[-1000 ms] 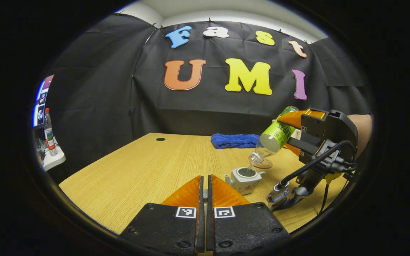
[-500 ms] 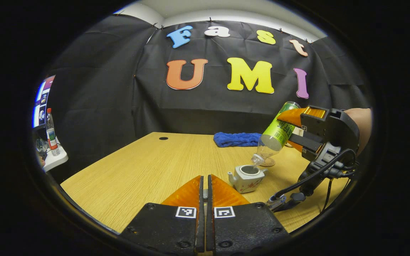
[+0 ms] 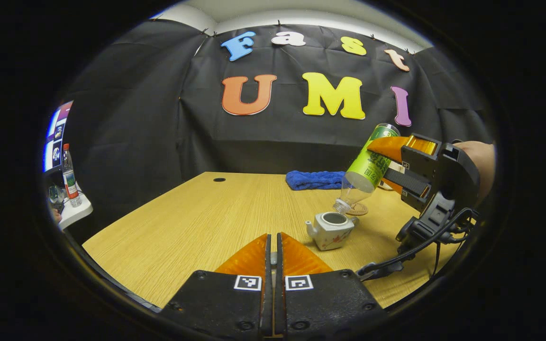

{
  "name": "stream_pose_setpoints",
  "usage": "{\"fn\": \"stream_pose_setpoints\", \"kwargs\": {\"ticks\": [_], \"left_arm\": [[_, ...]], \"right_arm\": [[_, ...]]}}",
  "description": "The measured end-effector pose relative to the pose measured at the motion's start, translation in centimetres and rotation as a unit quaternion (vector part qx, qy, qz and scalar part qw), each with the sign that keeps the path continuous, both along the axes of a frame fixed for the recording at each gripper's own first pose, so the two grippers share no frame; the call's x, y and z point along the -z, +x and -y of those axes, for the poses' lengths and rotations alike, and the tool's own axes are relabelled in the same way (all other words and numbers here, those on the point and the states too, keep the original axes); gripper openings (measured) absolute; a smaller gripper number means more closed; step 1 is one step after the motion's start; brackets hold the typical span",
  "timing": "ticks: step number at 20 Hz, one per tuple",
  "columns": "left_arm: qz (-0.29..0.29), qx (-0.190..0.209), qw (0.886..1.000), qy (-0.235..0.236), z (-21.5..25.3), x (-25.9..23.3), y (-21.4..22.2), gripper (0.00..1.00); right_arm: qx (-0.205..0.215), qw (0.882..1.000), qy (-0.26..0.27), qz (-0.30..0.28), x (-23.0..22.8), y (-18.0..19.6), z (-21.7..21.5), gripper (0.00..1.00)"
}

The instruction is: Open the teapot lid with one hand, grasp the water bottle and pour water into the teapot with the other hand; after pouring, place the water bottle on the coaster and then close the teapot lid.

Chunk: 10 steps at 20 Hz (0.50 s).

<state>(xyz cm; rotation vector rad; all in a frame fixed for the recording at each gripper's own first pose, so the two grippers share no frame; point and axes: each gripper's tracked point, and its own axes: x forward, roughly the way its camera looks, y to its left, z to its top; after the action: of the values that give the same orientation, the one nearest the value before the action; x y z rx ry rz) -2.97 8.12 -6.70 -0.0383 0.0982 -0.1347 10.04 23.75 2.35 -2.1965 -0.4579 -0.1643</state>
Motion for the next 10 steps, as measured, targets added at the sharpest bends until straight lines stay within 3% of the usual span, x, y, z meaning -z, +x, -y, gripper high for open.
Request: {"fn": "stream_pose_setpoints", "kwargs": {"ticks": [4, 10], "left_arm": [[-0.004, 0.002, 1.000, -0.003, 0.1, -0.2, -0.4, 0.04], [-0.006, -0.007, 1.000, -0.008, 0.8, -1.2, -0.3, 0.04]], "right_arm": [[-0.005, 0.999, 0.038, -0.008, 0.6, -0.3, 0.7, 0.72], [-0.023, 0.983, 0.173, -0.049, 2.4, 0.6, 3.2, 0.70]]}}
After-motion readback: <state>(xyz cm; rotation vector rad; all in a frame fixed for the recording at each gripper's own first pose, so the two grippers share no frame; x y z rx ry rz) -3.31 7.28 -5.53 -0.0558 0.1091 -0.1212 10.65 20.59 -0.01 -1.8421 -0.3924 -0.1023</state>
